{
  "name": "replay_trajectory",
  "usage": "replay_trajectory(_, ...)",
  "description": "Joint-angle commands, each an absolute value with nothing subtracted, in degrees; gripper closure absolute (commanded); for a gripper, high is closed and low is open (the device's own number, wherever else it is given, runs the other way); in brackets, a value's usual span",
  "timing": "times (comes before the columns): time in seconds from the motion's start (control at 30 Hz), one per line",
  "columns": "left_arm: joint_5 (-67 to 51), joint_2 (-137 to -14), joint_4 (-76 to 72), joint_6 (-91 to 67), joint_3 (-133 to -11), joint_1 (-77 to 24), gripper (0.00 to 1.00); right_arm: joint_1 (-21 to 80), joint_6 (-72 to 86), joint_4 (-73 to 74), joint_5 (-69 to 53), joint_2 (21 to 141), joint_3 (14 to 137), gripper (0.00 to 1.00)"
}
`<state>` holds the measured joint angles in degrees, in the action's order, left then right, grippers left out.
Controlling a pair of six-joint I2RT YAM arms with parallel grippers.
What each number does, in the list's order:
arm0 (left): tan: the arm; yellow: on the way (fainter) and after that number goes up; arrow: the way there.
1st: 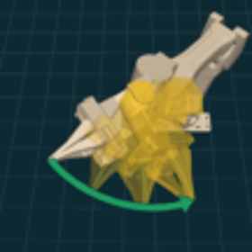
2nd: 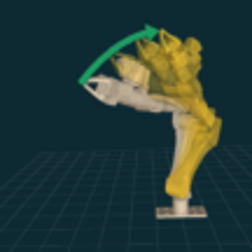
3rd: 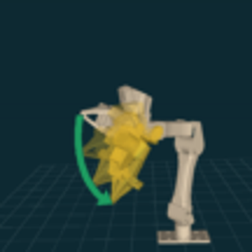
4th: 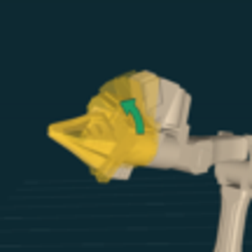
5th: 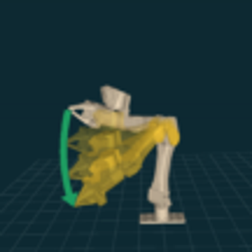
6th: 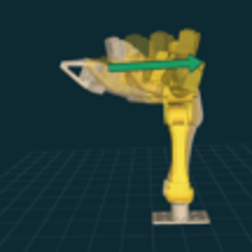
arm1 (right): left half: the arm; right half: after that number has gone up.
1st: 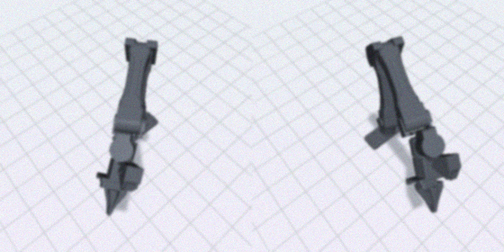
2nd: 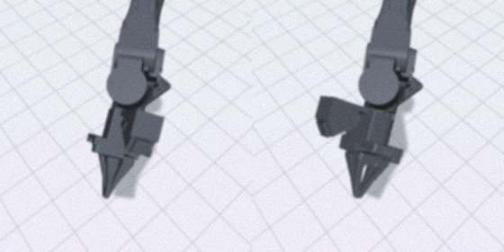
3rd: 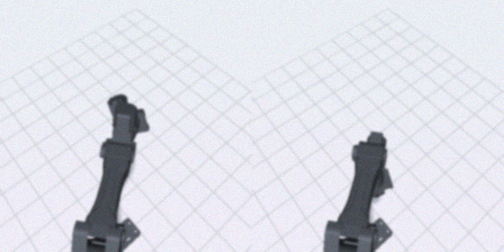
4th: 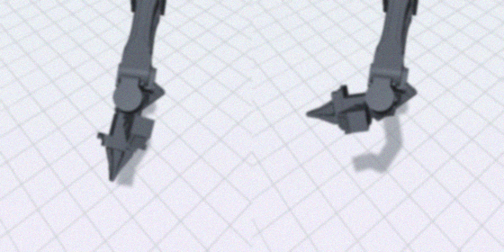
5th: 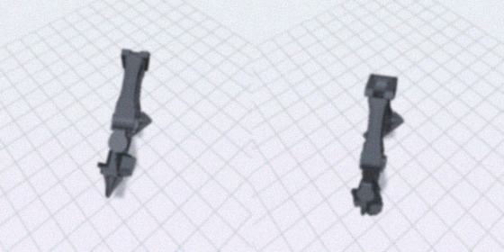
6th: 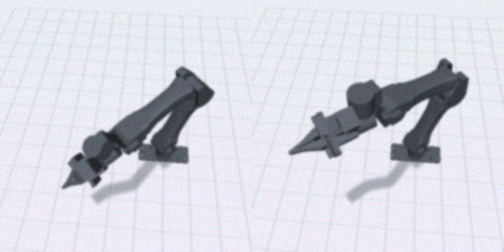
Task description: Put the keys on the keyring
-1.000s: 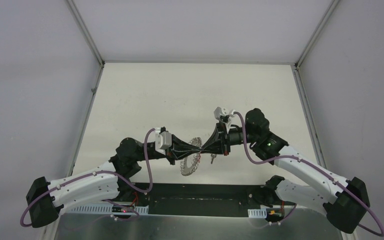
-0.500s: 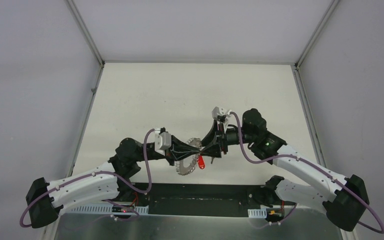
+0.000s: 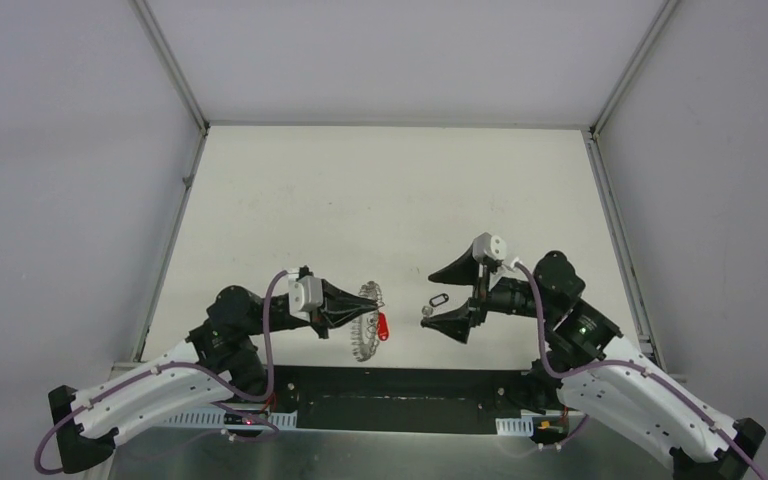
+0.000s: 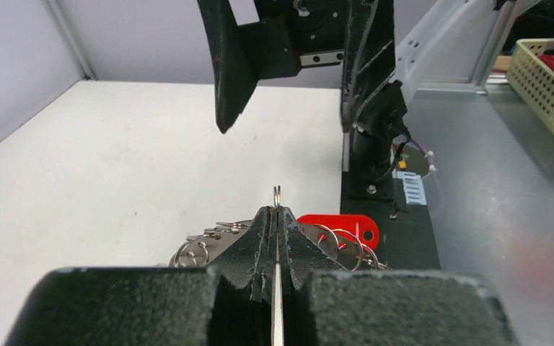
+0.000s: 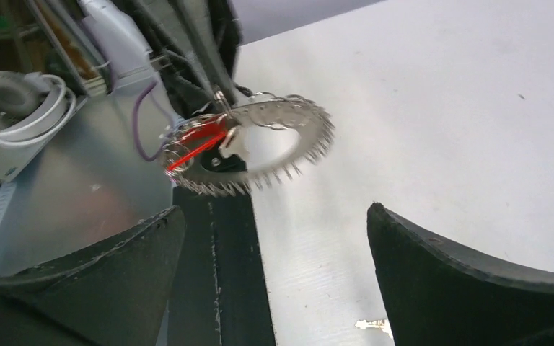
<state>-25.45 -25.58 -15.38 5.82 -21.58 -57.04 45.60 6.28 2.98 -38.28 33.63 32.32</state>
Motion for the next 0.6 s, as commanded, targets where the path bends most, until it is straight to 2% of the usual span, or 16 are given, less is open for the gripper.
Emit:
replay_trajectory(0.0,-20.2,-22.9,-7.5,8.6,-23.1,-57.5,1.00,45.4,13.7,4.5,-18.9,33.7,30.9,0.00)
replay_trajectory(0.27,-9.4,-26.7,5.7,4.9,-25.3,-57.4,1.00,45.2,22.6,6.3,-9.5,37.0,30.9,0.00)
replay_trajectory(0.57,4.8,-42.5,4.8,-4.0,-30.7,-57.4,0.99,45.1,27.5,8.8,-9.0,37.1,30.4,0.00)
